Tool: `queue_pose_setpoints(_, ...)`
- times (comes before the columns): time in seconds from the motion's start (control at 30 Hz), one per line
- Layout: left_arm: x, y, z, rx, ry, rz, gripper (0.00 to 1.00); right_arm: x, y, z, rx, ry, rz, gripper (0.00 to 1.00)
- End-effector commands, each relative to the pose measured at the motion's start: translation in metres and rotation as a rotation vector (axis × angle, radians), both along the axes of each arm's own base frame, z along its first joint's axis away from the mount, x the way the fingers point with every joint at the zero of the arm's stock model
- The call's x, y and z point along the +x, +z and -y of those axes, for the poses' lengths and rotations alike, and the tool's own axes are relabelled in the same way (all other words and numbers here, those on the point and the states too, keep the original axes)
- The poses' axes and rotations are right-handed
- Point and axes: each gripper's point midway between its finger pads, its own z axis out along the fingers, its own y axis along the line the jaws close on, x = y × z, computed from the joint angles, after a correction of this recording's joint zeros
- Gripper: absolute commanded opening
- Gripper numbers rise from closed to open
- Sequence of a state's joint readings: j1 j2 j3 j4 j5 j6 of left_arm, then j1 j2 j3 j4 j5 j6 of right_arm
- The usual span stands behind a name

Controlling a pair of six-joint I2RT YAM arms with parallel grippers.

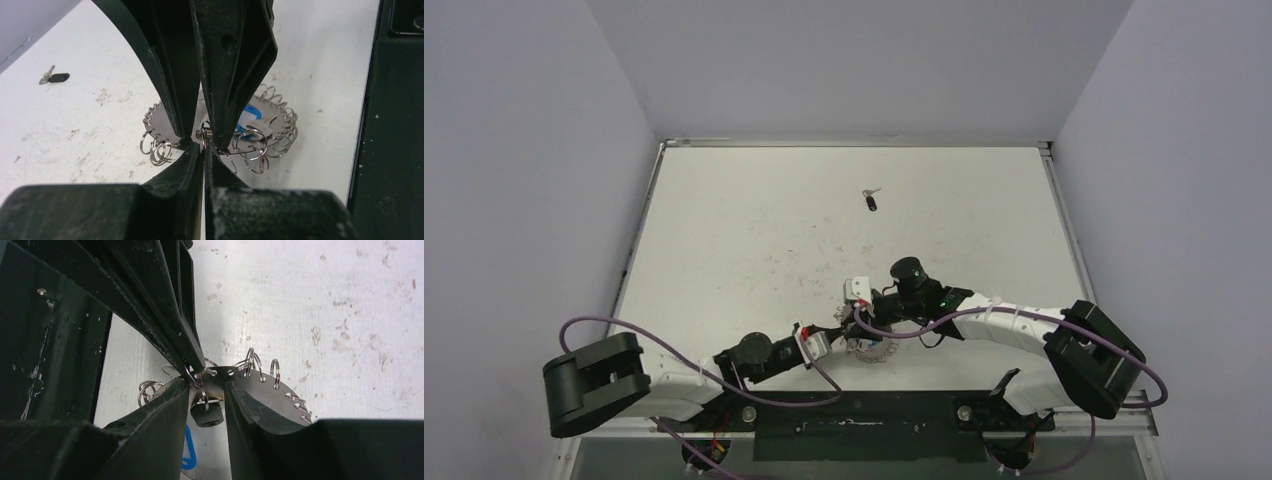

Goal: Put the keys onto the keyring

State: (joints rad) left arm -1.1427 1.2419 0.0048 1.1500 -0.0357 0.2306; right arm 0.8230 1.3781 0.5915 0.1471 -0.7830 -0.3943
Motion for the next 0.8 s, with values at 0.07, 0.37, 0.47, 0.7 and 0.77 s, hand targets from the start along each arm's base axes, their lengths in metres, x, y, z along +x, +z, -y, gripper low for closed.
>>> queue_pose_setpoints(0.07,-0.014,0.000,-0.018,0.028,-0.036,0.003,0.00,-0.003,0.031,-0.011,0.129,0.096,0.094,0.30)
queue_pose_setpoints(0.37,-0.015,0.008,-0.022,0.009,-0.031,0.007,0.00,-0.006,0.044,-0.020,0.205,0.108,0.090,0.23)
queue_pose_setpoints(0.47,-0.014,0.009,-0.021,0.007,-0.028,0.011,0.00,-0.007,0.045,-0.020,0.211,0.115,0.089,0.23)
queue_pose_setpoints(0.7,-0.012,0.012,-0.021,-0.007,-0.019,0.017,0.00,-0.017,0.045,-0.021,0.223,0.161,0.070,0.21)
queue_pose_setpoints(0.77,-0.012,0.014,-0.021,-0.014,-0.016,0.022,0.00,-0.019,0.043,-0.021,0.220,0.171,0.063,0.20)
